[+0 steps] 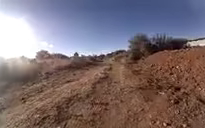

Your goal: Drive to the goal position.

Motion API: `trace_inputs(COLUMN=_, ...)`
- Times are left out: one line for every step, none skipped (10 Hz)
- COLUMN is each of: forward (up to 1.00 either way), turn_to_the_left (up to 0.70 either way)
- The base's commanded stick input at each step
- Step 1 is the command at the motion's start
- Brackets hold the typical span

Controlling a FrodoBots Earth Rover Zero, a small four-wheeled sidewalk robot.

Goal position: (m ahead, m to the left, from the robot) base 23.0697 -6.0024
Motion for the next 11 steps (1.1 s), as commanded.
trace_inputs(forward=0.50, turn_to_the_left=0.00)
trace_inputs(forward=0.50, turn_to_the_left=0.00)
trace_inputs(forward=0.50, turn_to_the_left=0.00)
trace_inputs(forward=0.50, turn_to_the_left=0.00)
trace_inputs(forward=0.50, turn_to_the_left=-0.19)
trace_inputs(forward=0.50, turn_to_the_left=-0.48)
trace_inputs(forward=0.50, turn_to_the_left=-0.13)
trace_inputs(forward=0.50, turn_to_the_left=0.00)
trace_inputs(forward=0.50, turn_to_the_left=0.00)
trace_inputs(forward=0.50, turn_to_the_left=0.00)
trace_inputs(forward=0.50, turn_to_the_left=0.00)
